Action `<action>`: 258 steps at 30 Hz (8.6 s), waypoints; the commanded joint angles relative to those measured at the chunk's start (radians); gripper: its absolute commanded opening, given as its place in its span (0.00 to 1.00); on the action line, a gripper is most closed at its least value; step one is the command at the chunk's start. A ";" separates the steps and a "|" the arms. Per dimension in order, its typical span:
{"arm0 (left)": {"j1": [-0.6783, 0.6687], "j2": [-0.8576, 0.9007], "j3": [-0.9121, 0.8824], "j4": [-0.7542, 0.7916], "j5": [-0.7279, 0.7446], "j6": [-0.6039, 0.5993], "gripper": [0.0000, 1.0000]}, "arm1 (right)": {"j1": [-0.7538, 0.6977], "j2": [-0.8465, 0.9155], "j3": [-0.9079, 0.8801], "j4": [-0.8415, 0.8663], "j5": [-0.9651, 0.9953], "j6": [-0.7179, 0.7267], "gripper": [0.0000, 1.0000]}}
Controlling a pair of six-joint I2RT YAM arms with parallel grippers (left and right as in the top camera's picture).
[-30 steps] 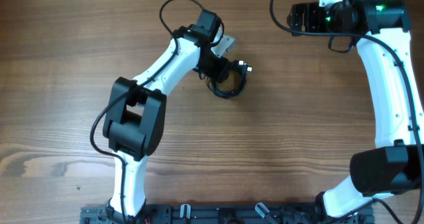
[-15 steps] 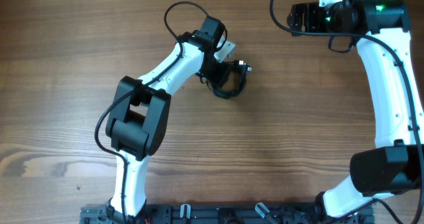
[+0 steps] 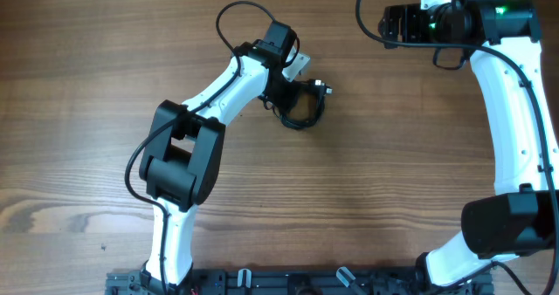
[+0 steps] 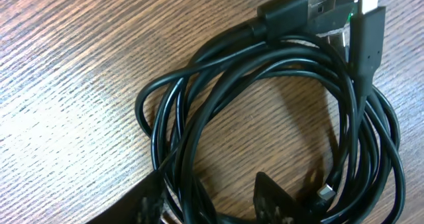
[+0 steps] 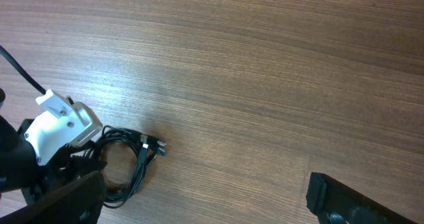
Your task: Untangle cables
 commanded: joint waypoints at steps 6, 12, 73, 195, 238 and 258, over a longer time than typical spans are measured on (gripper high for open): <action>0.000 0.025 -0.011 0.011 -0.006 0.005 0.24 | -0.003 0.016 -0.008 -0.010 0.013 0.011 1.00; 0.000 0.024 -0.011 0.010 -0.026 0.005 0.24 | -0.003 0.016 -0.008 -0.010 0.013 0.011 1.00; 0.117 -0.453 -0.009 0.055 0.085 -0.021 0.04 | 0.058 0.144 -0.010 -0.069 -0.381 0.068 1.00; 0.209 -0.564 0.181 -0.008 0.076 -0.044 0.04 | 0.118 0.225 -0.350 0.544 -0.405 0.097 0.04; 0.332 -0.645 0.181 -0.011 0.067 -0.045 0.04 | -0.190 0.225 -0.349 0.294 -0.136 0.134 0.04; 0.331 -0.536 0.179 -0.035 0.334 -0.048 0.55 | -0.173 -0.016 -0.349 0.187 -0.617 -0.024 0.05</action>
